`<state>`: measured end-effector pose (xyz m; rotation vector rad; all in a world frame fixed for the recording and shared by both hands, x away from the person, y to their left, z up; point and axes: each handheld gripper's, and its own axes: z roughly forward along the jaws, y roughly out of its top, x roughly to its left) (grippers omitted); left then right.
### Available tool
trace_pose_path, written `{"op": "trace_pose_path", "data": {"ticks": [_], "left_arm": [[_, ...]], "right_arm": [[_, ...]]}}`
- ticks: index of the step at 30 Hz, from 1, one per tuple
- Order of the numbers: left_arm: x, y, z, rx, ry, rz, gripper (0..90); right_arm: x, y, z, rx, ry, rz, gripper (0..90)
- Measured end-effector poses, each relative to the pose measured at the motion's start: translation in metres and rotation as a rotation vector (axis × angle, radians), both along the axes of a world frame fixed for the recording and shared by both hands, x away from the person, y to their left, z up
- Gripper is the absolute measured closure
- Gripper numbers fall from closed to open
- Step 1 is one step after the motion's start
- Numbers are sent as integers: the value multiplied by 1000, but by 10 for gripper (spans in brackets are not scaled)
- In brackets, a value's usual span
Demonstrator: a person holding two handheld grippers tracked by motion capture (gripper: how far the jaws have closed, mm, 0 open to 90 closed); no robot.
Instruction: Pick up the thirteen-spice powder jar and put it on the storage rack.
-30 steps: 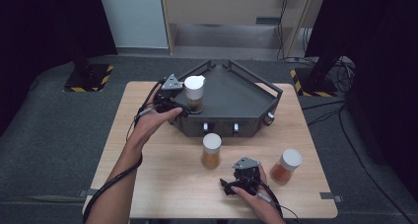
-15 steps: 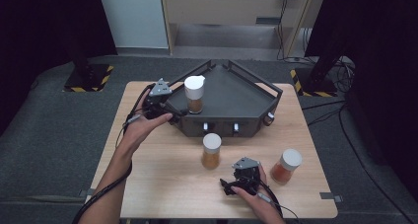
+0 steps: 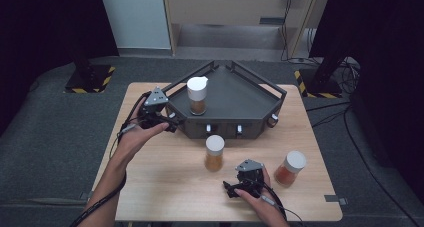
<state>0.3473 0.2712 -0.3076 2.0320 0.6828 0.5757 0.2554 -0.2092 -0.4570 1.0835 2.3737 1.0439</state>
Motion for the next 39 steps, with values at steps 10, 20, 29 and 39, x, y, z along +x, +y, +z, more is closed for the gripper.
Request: {"op": "trace_pose_path", "data": {"ticks": [10,20,29,39], "left_arm": [[-14,5,-2,4,8,9,25],[-26,12,-13,-14,24,10,18],[-38,18,-21,-25,30,16,18],[-49,19,-29,-22,41,19,17]], "right_arm": [[0,0,0,0,0,0,10],[0,0,0,0,0,0,10],[0,0,0,0,0,0,9],[0,0,0,0,0,0,9]]}}
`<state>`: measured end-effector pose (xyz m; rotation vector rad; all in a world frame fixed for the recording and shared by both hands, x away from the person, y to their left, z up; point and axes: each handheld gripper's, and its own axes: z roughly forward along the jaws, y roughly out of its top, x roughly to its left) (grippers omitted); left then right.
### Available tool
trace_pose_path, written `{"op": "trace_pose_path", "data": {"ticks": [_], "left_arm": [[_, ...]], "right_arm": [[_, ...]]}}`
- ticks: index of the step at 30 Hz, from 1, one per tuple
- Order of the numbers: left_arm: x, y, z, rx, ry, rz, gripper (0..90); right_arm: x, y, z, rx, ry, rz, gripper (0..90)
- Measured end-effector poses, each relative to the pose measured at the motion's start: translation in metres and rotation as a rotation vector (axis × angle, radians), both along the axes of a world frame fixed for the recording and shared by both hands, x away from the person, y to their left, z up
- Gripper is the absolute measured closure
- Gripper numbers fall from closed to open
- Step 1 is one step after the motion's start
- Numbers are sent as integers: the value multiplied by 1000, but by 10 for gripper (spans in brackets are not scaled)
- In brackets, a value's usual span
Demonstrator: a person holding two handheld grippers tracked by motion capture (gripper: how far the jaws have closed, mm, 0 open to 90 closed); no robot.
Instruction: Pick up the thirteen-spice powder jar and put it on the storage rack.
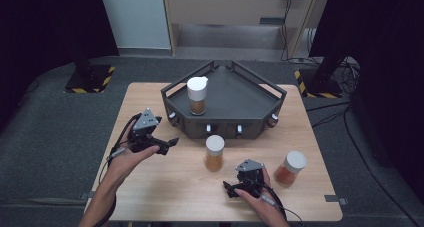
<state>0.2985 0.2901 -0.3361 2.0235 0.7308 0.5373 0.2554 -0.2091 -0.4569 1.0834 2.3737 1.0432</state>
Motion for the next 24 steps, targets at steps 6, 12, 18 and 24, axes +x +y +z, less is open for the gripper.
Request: {"op": "trace_pose_path", "data": {"ticks": [6,12,18,24], "left_arm": [[-8,3,-8,-10,6,12,17],[-15,5,-16,0,13,24,17],[-22,2,-21,32,22,28,17],[-29,-1,-28,55,29,34,12]], "right_arm": [[0,0,0,0,0,0,10],[0,0,0,0,0,0,9],[0,0,0,0,0,0,10],[0,0,0,0,-1,0,10]]}}
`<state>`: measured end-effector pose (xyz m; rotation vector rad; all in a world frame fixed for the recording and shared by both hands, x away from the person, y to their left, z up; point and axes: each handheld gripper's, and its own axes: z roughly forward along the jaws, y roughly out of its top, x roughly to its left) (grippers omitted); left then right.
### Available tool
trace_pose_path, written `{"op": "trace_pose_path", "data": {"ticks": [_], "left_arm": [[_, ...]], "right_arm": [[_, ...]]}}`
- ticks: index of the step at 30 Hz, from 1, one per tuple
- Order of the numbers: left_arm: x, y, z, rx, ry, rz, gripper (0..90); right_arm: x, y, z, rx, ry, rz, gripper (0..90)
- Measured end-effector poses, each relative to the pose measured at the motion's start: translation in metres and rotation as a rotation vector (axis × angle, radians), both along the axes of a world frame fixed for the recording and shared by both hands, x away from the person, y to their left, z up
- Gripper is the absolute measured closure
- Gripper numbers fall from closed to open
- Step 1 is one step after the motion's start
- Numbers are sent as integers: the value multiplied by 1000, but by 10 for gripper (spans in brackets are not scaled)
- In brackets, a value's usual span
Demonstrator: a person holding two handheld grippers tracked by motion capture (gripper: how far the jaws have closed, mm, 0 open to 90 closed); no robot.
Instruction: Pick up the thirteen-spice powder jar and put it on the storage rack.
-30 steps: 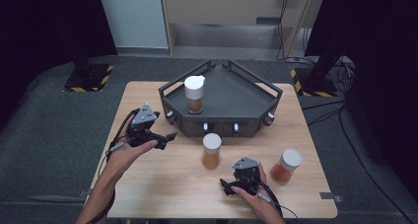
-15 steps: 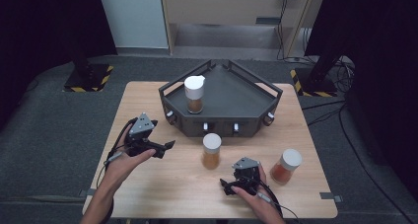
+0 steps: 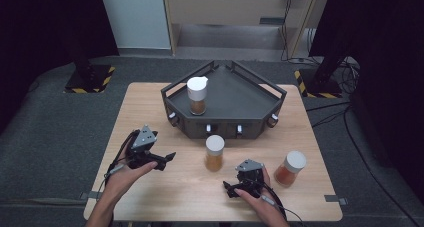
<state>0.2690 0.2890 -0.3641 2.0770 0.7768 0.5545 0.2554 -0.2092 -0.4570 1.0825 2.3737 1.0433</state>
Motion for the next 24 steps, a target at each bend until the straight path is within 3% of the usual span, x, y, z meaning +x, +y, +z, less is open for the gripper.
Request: {"op": "trace_pose_path", "data": {"ticks": [24], "left_arm": [[-26,16,-30,-17,47,54,12]], "right_arm": [[0,0,0,0,0,-2,9]]}}
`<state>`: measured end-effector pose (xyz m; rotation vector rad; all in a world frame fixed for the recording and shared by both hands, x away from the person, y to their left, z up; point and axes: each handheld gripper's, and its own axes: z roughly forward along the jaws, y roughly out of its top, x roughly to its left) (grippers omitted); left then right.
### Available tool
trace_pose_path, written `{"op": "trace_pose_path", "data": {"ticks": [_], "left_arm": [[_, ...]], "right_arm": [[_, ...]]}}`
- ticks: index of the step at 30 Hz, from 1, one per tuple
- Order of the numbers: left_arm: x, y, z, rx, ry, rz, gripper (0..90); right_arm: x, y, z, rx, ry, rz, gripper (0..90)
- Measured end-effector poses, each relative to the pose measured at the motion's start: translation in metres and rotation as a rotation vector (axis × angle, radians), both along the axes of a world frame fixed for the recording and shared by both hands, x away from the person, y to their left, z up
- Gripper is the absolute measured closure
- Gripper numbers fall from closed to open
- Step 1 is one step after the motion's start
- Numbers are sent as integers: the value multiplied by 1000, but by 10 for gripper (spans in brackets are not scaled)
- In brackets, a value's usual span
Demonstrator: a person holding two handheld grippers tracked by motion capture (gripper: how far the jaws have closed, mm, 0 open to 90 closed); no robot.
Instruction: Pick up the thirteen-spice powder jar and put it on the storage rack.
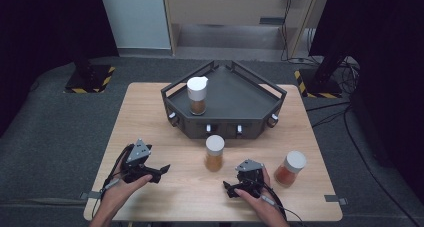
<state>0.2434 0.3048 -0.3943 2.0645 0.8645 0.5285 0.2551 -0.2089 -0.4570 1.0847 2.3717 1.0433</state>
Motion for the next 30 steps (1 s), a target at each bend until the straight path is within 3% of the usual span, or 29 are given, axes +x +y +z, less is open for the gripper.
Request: {"op": "trace_pose_path", "data": {"ticks": [14,30], "left_arm": [[-15,12,-18,0,36,54,12],[-17,4,-40,68,100,105,14]], "right_arm": [[0,0,0,0,0,0,9],[0,0,0,0,-1,-1,10]]}}
